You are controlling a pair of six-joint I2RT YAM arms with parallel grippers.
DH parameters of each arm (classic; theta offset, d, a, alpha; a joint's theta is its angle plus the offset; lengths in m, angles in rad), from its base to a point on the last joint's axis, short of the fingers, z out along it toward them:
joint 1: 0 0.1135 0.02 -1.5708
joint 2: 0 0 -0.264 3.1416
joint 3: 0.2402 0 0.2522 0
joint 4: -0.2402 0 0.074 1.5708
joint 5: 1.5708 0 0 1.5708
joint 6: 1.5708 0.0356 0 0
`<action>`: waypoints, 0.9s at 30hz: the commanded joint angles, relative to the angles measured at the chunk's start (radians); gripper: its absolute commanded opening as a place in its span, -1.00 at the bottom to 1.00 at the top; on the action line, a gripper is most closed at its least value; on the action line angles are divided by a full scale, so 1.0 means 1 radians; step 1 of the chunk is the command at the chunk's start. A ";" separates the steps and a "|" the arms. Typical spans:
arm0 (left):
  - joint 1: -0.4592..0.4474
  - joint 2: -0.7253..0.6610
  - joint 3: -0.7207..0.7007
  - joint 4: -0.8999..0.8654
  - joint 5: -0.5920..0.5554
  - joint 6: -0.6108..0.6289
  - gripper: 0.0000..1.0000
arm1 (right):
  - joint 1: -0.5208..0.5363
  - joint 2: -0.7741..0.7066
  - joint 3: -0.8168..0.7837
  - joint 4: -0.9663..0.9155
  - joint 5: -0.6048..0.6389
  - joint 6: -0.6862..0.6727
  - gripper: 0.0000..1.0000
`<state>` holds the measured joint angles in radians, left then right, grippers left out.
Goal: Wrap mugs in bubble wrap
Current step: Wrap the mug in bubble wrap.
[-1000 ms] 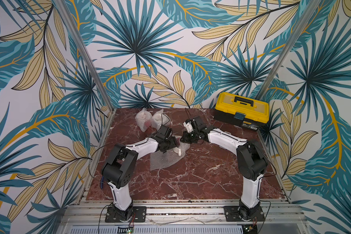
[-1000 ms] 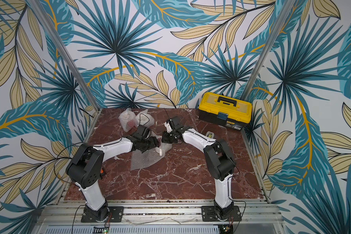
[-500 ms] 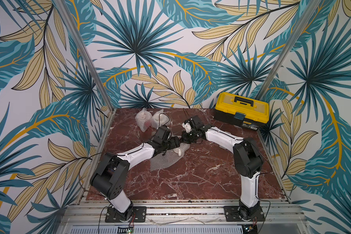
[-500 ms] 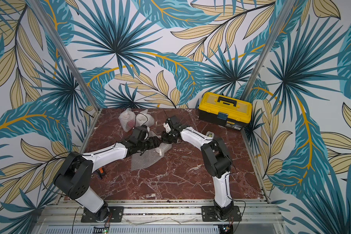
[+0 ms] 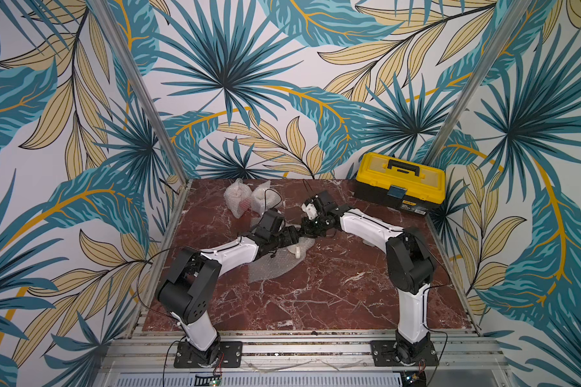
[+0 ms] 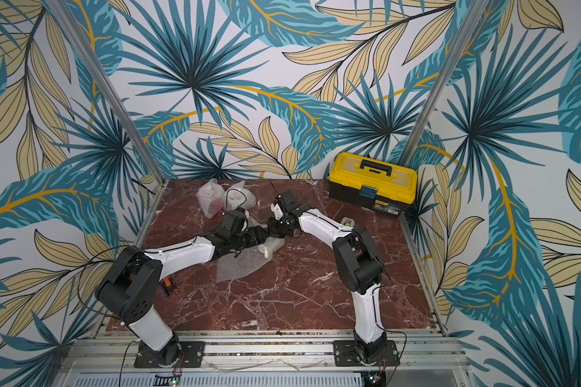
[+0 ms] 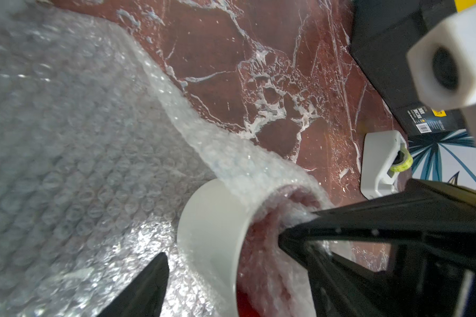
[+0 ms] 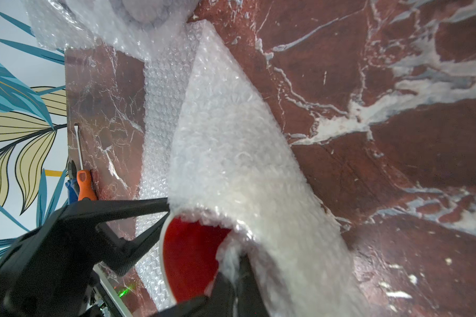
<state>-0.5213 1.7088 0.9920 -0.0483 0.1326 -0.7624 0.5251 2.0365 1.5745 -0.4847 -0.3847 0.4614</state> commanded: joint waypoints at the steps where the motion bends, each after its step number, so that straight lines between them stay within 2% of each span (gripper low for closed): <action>1: -0.009 0.033 -0.027 -0.035 0.004 0.000 0.60 | 0.011 -0.056 0.018 -0.024 -0.052 -0.032 -0.72; 7: -0.010 0.050 -0.014 -0.040 0.013 0.000 0.60 | 0.005 -0.147 -0.041 -0.027 0.068 -0.055 -0.48; 11: -0.009 0.059 -0.007 -0.041 0.019 0.001 0.60 | 0.003 -0.175 -0.084 -0.004 0.094 -0.052 -0.47; 16: -0.009 0.062 -0.003 -0.039 0.021 0.003 0.60 | 0.000 -0.137 -0.072 0.007 0.031 -0.031 -0.69; 21: -0.008 0.043 -0.002 -0.041 0.019 0.003 0.60 | 0.000 -0.119 -0.058 -0.017 0.059 -0.029 -0.97; 27: -0.008 -0.014 -0.013 -0.041 0.002 0.004 0.59 | 0.001 -0.067 -0.031 -0.040 0.050 -0.018 -1.00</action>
<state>-0.5278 1.7535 0.9920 -0.0589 0.1516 -0.7738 0.5228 1.9263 1.5261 -0.4961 -0.3305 0.4347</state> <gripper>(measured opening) 0.796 0.047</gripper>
